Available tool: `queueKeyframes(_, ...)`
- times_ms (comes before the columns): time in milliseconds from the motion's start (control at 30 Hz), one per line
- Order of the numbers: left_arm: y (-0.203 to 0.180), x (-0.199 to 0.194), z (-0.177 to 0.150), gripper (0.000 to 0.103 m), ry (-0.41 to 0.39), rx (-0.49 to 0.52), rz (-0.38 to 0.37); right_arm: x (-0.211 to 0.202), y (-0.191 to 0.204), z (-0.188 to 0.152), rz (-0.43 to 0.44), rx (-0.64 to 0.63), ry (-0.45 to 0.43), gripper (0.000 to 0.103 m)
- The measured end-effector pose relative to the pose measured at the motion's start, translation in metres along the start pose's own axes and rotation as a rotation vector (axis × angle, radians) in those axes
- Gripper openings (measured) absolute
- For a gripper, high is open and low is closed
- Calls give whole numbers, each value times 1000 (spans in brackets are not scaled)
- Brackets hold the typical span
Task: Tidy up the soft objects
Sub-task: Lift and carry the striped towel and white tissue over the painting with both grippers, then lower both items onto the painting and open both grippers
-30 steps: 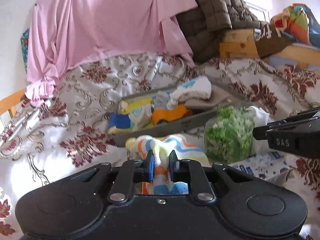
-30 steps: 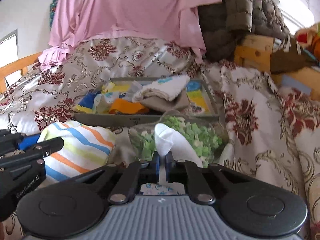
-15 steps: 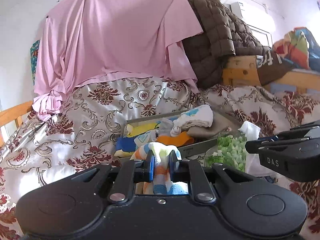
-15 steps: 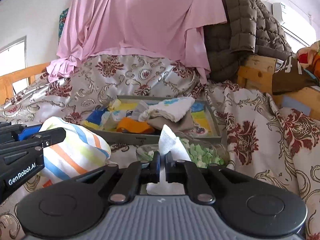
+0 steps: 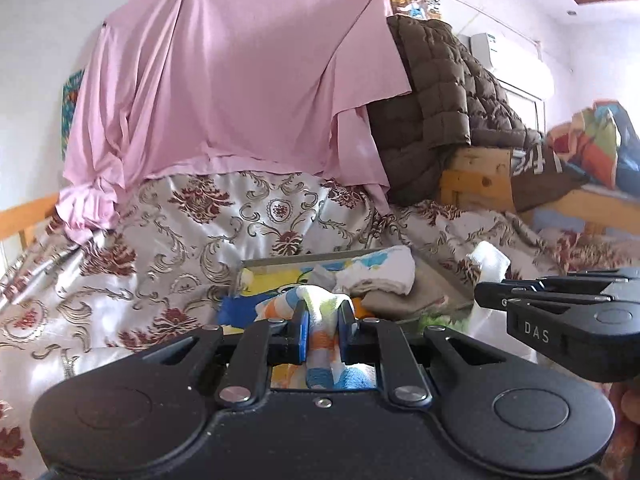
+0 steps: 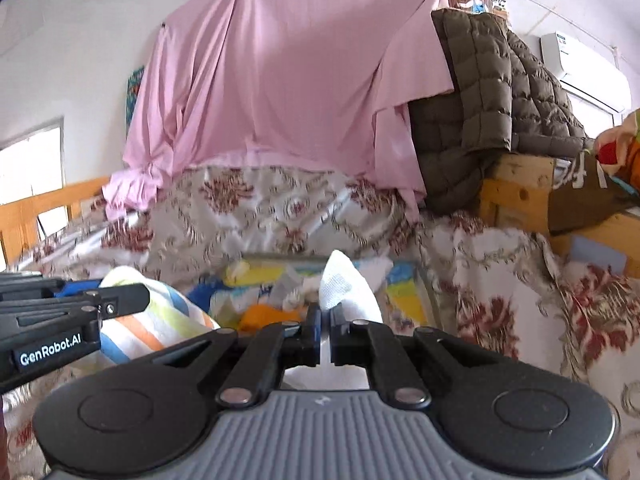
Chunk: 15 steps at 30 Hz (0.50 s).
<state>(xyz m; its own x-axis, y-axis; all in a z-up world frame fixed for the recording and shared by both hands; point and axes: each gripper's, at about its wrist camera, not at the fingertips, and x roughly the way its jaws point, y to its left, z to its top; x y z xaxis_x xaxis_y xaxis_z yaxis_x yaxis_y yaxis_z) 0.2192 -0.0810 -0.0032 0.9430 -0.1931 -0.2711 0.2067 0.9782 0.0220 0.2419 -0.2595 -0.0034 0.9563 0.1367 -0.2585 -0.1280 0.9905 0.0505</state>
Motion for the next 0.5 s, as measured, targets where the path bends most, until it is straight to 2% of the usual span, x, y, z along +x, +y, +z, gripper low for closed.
queueKeyframes(133, 7, 22, 17, 15, 5, -19, 4, 26, -18, 16, 65, 87, -22, 4)
queueKeyframes(333, 12, 77, 45, 15, 5, 7, 21, 87, -44, 34, 105, 166, -26, 4)
queueKeyframes(500, 8, 129, 66, 15, -14, 33, 21, 140, -67, 45, 89, 250, 38, 4)
